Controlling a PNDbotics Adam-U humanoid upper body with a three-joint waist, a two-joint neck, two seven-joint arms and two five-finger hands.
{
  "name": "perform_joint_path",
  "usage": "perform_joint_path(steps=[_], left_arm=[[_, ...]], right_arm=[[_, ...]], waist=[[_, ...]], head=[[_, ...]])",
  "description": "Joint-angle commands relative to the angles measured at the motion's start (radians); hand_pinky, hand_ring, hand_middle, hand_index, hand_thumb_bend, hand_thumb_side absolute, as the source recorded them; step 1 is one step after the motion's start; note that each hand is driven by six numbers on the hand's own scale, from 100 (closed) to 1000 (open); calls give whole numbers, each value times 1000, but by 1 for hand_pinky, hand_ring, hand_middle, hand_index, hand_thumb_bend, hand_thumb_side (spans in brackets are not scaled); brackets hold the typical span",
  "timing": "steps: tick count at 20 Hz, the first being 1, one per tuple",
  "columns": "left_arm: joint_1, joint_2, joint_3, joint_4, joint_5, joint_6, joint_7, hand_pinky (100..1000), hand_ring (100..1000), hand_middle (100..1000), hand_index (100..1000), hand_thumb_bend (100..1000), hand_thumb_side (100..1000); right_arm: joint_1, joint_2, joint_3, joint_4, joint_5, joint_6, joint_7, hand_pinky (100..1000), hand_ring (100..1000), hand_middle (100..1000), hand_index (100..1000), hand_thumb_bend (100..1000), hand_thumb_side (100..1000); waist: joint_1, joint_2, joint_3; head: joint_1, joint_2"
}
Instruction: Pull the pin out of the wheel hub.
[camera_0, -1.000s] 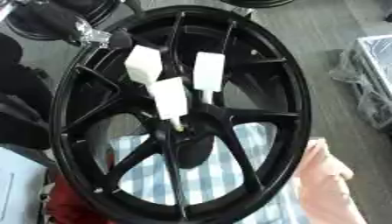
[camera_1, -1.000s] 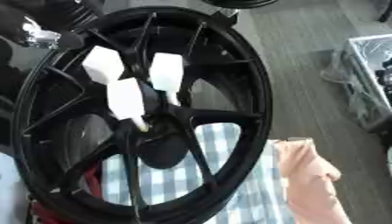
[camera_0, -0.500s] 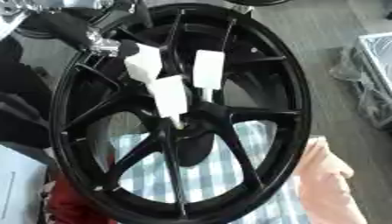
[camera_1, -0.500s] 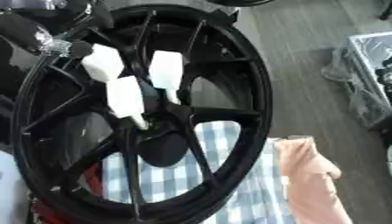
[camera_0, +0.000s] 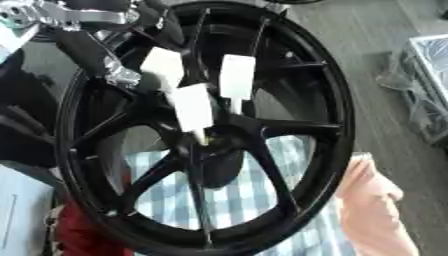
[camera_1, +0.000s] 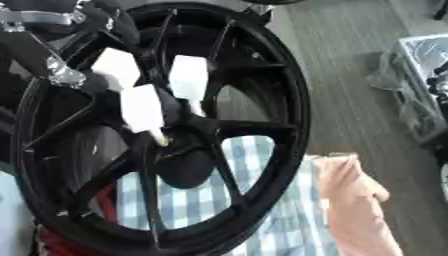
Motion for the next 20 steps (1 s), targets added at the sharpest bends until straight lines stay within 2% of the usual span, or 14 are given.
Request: perform_joint_path(steps=[1, 3, 6, 9, 15, 20], left_arm=[[-19, 29, 18, -10, -11, -349, -346, 983, 907, 805, 875, 416, 793], [-18, 28, 17, -10, -12, -349, -346, 977, 904, 800, 871, 409, 773], [-17, 26, 17, -13, -2, -349, -346, 950, 888, 779, 847, 360, 689], [-18, 26, 12, -25, 24, -349, -346, 926, 863, 751, 821, 340, 662], [-19, 27, -2, -31, 26, -349, -346, 894, 825, 712, 772, 347, 653], [-16, 29, -1, -21, -16, -349, -346, 880, 811, 707, 781, 359, 581]], right_arm=[[-2, -34, -3, -10, -2, -2, 4, 705, 645, 606, 844, 100, 529], [-1, -35, -2, -9, -2, -1, 6, 705, 645, 606, 844, 100, 529], [-1, -35, -1, -8, -2, -1, 6, 705, 644, 605, 844, 100, 528], [-2, -35, -1, -8, -3, -1, 5, 703, 643, 604, 843, 100, 528], [-2, -35, -1, -8, -4, 0, 4, 702, 643, 604, 843, 100, 528], [-2, -37, -1, -8, -7, 0, -1, 700, 641, 602, 842, 100, 527]], waist=[[-4, -24, -2], [-3, -24, -2], [-3, -24, -3], [-3, -24, -5], [-2, -24, -7], [-1, -25, -7]], head=[[4, -10], [5, -10], [7, -12], [8, -11], [12, -7], [15, -6]])
